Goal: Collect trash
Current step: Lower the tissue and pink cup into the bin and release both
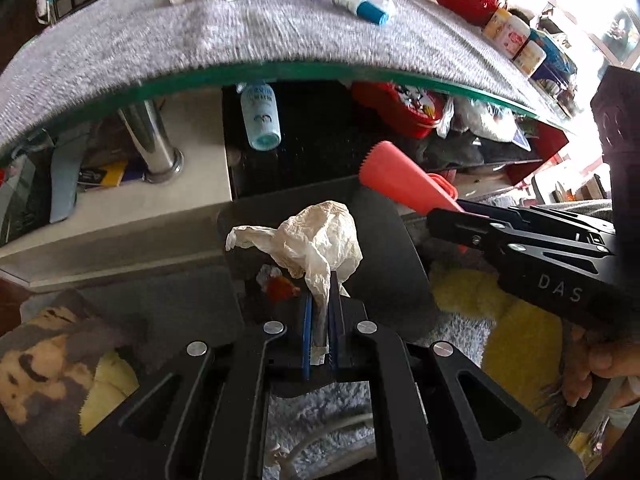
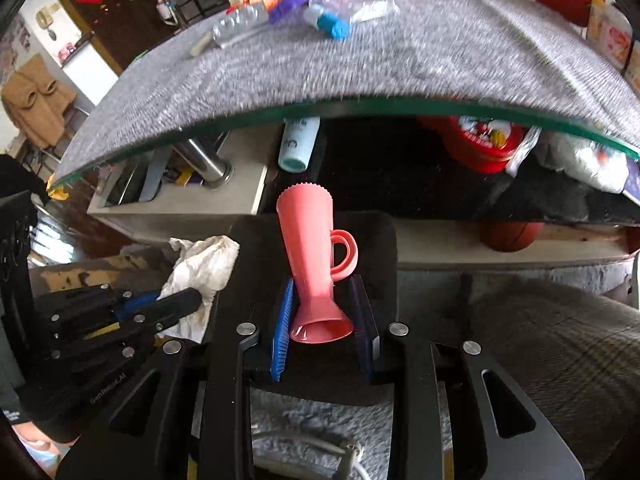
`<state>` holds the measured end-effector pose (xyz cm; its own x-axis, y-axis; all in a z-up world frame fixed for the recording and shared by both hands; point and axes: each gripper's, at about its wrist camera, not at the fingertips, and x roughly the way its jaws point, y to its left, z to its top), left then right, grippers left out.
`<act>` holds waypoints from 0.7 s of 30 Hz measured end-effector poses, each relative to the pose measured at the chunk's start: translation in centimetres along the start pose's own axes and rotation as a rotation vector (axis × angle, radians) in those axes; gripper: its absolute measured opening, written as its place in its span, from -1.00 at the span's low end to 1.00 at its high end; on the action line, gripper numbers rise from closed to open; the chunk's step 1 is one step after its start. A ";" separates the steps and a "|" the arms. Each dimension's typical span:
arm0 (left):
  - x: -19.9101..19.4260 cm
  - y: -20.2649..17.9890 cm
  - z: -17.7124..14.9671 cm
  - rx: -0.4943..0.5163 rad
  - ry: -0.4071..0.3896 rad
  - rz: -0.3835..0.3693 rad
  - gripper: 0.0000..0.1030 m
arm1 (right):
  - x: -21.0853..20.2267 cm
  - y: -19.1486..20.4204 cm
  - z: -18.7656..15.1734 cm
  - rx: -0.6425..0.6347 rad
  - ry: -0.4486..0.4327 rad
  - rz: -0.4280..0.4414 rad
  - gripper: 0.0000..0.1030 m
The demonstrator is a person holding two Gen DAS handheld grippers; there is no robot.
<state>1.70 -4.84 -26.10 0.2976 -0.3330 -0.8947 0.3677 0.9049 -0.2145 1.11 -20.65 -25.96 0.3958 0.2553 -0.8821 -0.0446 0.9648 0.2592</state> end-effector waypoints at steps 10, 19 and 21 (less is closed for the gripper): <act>0.3 0.7 0.3 -0.008 0.021 0.036 -0.21 | 0.3 -0.8 0.8 0.036 -0.001 -0.015 0.15; -3.2 0.4 2.1 -0.016 -0.038 0.069 0.74 | -3.2 -1.4 3.3 0.052 -0.088 -0.032 0.77; -4.1 0.3 2.7 -0.023 -0.053 0.069 0.79 | -4.2 -1.4 4.2 0.046 -0.118 -0.038 0.86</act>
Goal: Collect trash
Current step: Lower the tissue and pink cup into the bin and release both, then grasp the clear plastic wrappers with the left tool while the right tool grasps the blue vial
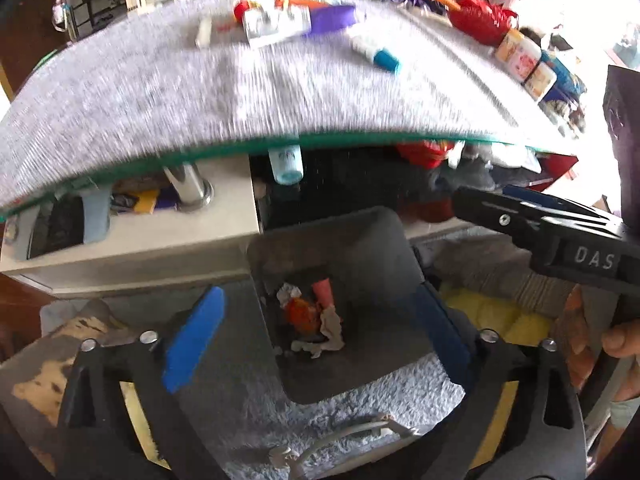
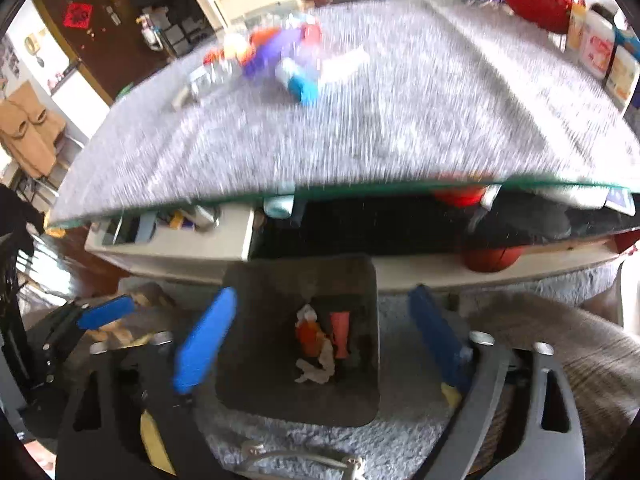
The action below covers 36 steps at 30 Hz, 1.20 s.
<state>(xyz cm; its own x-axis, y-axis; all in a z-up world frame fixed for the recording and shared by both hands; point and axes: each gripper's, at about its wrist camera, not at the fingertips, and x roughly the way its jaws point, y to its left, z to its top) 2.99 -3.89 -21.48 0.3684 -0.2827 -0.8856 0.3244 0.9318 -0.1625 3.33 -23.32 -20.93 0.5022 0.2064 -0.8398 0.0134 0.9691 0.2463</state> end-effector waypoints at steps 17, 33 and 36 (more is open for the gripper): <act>-4.3 3.1 8.6 0.003 -0.088 0.110 0.84 | -3.9 0.1 9.2 -0.072 -0.169 -0.022 0.86; -1.8 6.4 17.1 0.028 -0.120 0.144 0.23 | 2.9 2.7 12.1 -0.159 -0.089 0.052 -0.12; -0.4 6.3 18.0 0.042 -0.111 0.123 0.23 | 4.2 3.1 12.3 -0.170 -0.070 0.049 -0.17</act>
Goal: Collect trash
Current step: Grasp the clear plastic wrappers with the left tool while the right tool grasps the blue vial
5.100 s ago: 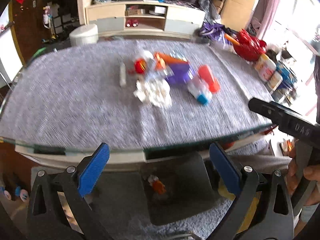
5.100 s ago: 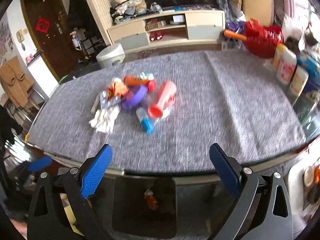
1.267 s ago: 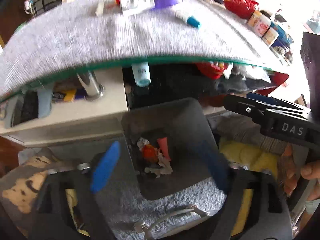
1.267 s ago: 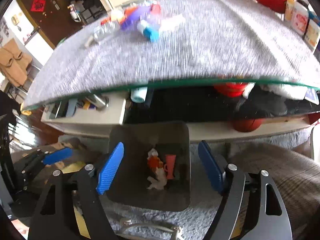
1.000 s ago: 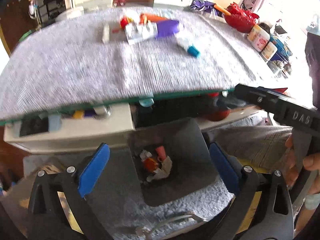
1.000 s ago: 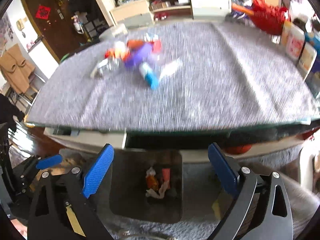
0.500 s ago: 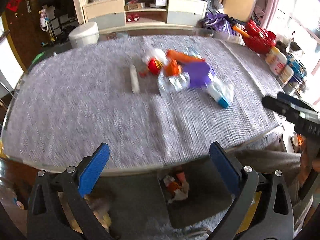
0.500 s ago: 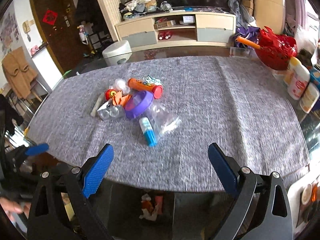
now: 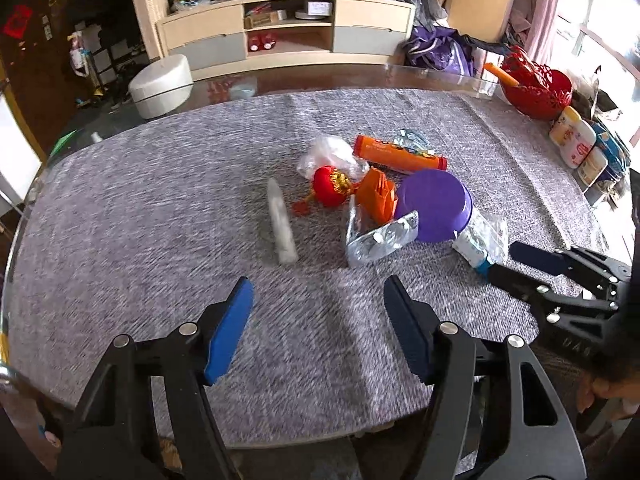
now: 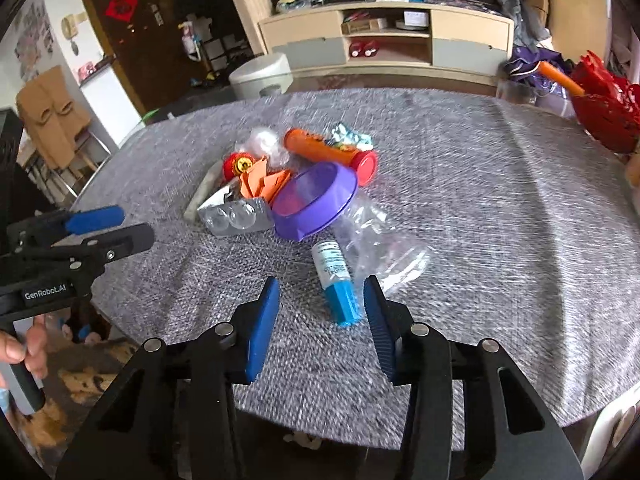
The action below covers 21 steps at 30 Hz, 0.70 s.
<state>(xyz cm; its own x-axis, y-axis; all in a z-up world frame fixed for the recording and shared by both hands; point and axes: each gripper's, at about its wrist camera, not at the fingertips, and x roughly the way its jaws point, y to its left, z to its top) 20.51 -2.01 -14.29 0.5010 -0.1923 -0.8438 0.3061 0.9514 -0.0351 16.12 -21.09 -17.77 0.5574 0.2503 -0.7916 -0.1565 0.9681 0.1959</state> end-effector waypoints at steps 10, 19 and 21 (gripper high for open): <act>5.3 -1.5 1.7 0.037 0.050 -0.068 0.02 | 2.5 0.6 -0.3 -0.034 0.034 -0.007 -0.36; 7.7 -2.6 2.7 0.069 0.054 -0.120 0.01 | 2.6 0.0 -0.1 -0.051 0.027 -0.007 -0.60; 8.0 -2.9 3.1 0.074 0.051 -0.119 0.04 | 2.5 -0.2 -0.2 -0.046 0.028 -0.003 -0.60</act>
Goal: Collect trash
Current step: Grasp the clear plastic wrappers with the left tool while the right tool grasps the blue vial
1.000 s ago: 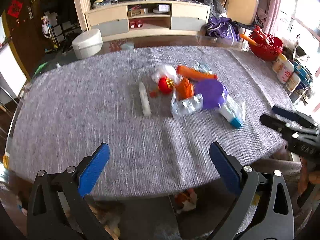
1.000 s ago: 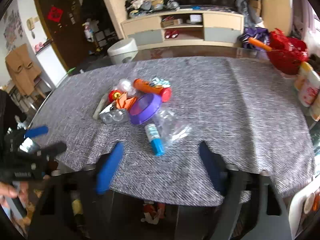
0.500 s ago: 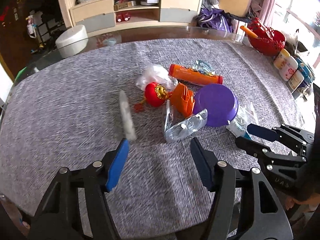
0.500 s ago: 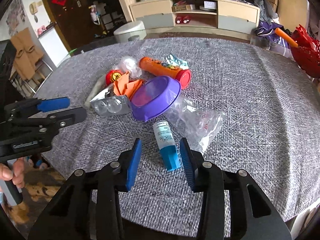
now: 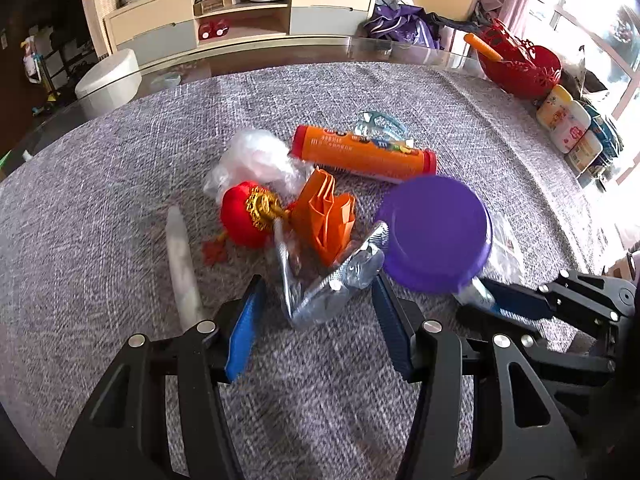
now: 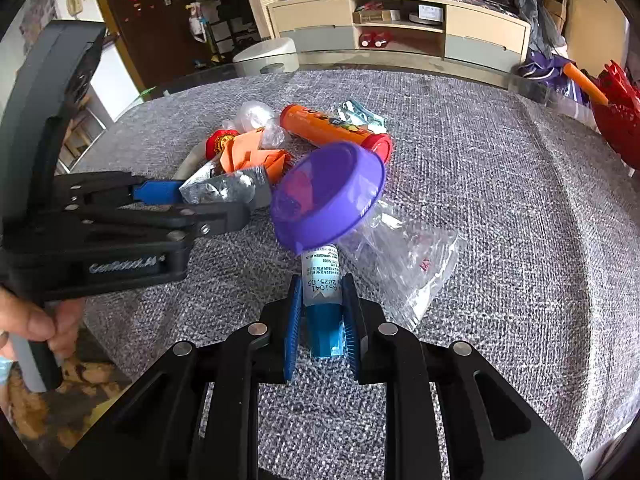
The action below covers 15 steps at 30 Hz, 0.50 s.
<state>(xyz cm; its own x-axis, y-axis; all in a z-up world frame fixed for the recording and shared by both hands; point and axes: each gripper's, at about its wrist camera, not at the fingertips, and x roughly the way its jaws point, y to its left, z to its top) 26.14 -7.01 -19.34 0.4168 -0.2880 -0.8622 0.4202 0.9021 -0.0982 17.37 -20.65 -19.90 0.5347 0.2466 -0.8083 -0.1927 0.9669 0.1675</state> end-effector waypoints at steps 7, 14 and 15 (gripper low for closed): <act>0.7 -0.2 0.6 -0.011 -0.019 -0.013 0.11 | -0.3 -0.4 -0.2 0.006 0.003 0.004 -0.60; -0.4 -0.3 -0.1 -0.001 -0.026 -0.006 -0.09 | -1.7 0.0 -0.9 0.009 -0.010 0.010 -0.60; -0.7 -0.3 -0.4 -0.002 -0.026 -0.004 -0.09 | -1.9 0.1 -0.9 0.008 -0.014 0.010 -0.60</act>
<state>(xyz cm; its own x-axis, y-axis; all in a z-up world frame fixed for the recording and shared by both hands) 25.41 -6.94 -18.85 0.4361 -0.2997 -0.8485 0.4206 0.9015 -0.1023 15.57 -21.11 -18.87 0.5443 0.2568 -0.7986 -0.1911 0.9649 0.1801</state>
